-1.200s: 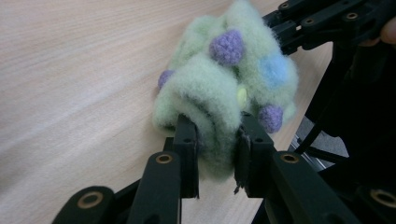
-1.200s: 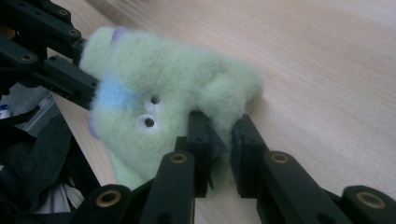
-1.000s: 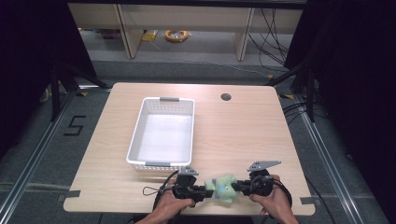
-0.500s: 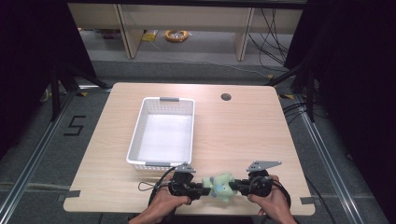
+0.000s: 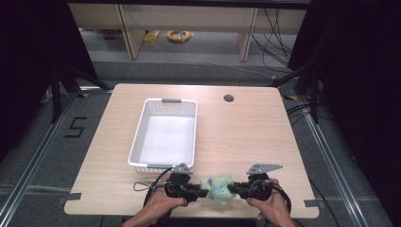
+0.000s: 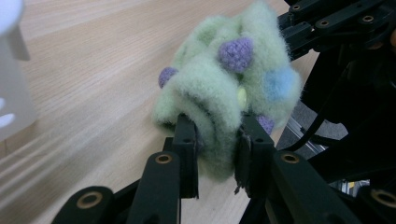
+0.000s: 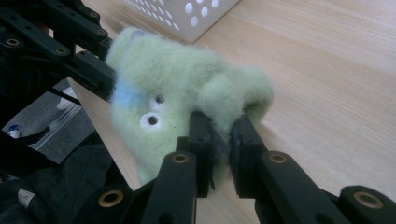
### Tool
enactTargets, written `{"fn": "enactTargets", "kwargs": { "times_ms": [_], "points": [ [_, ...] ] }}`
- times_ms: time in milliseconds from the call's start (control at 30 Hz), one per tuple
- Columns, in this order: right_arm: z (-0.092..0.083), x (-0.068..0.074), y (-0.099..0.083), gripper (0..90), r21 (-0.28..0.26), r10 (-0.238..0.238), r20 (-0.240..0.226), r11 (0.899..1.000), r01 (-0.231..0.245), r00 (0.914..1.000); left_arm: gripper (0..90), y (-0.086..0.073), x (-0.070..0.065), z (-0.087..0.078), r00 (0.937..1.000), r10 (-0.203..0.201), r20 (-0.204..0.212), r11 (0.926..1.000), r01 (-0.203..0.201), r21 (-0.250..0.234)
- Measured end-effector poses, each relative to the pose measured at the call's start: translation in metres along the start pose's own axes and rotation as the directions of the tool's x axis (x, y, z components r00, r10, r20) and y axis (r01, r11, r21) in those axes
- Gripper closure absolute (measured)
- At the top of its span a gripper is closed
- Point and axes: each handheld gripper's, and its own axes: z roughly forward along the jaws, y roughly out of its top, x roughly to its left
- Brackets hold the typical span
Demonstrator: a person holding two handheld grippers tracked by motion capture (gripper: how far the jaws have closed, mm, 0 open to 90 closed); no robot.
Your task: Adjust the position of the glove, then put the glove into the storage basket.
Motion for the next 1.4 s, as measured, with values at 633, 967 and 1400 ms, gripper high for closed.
{"fn": "enactTargets", "kwargs": {
  "times_ms": [633, 967, 1400],
  "points": [
    [0.004, 0.021, 0.019, 81.1, 0.004, -0.044, -0.022, 0.999, 0.044, 0.9988, 71.6, -0.001, 0.001, -0.035, 0.9997, 0.025, 0.003, 0.9992, -0.025, -0.032],
    [0.004, 0.035, 0.041, 81.1, -0.016, -0.088, -0.052, 0.996, 0.087, 0.9948, 71.5, 0.01, 0.001, -0.062, 0.9989, 0.045, -0.017, 0.9982, -0.045, -0.04],
    [0.001, 0.051, 0.097, 81.1, -0.018, -0.173, -0.042, 0.985, 0.172, 0.984, 71.5, 0.04, 0.012, -0.101, 0.998, 0.035, -0.052, 0.9967, -0.039, -0.072]
  ]
}}
